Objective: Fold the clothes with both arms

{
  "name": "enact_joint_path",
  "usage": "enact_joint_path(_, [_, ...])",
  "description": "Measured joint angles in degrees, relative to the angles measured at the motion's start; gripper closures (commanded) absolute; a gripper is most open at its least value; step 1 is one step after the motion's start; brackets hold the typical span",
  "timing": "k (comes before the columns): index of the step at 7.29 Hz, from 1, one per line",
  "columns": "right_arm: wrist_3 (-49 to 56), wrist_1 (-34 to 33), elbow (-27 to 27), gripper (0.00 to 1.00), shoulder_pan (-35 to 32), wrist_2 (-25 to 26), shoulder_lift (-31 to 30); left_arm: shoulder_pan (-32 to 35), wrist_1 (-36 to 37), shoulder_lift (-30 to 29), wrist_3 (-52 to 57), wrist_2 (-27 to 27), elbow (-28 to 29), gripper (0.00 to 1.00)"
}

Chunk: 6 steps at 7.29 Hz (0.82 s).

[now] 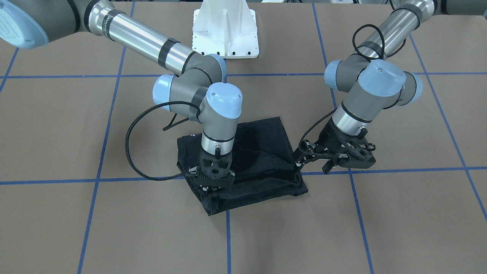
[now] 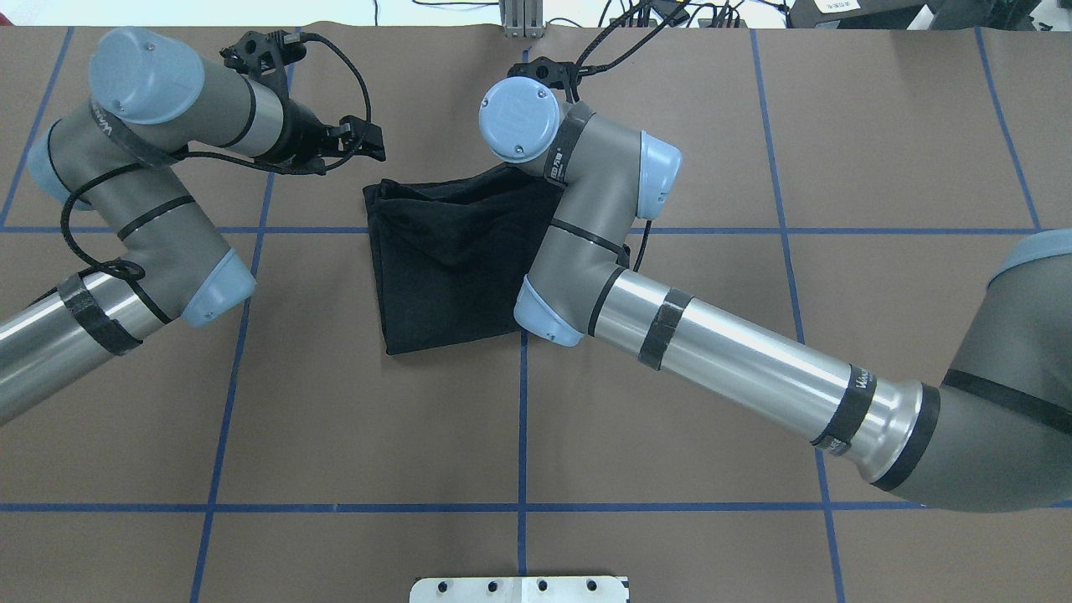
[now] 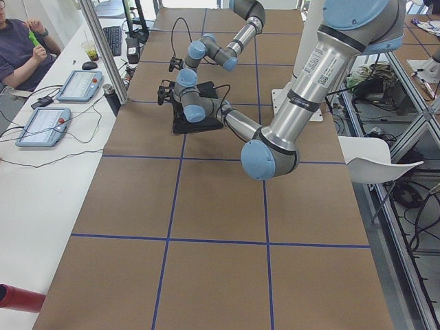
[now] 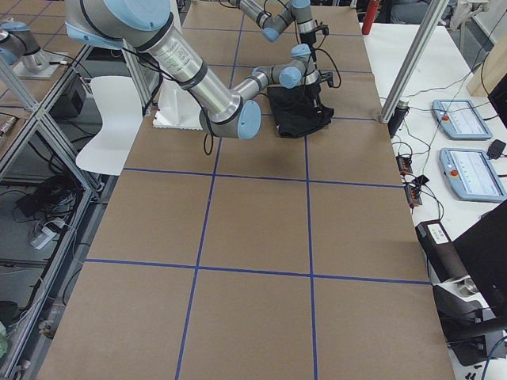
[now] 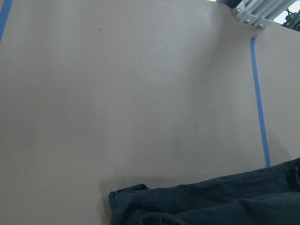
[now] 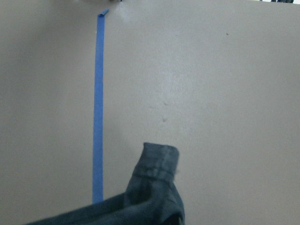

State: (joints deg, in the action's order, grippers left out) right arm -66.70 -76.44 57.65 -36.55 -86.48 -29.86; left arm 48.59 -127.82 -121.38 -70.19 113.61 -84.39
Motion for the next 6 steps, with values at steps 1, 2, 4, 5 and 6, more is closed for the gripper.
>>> enact_joint_path(1, [0.2,2.2,-2.7,1.0,-1.2,-0.3,1.2,0.0,0.1,0.5,0.0,0.0,-0.7,0.0])
enact_joint_path(2, [0.3,3.2,-3.8,0.61,-2.7,-1.4,2.2,0.0,0.2,0.7,0.0,0.0,-1.1,0.0])
enact_joint_path(4, [0.5,3.4,-3.9,0.02,-6.2,-6.9,3.1,0.0,0.5,0.8,0.1,-0.1,-1.3,0.0])
enact_joint_path(5, [1.1,2.3,-3.4,0.02,-7.8,-10.3,3.0,0.2,1.7,0.9,0.6,-0.1,-1.5,0.0])
enact_joint_path(6, [3.3,-1.5,-1.2,0.02,-9.3,-13.8,2.3,0.6,5.2,1.3,3.1,-0.1,-2.8,0.0])
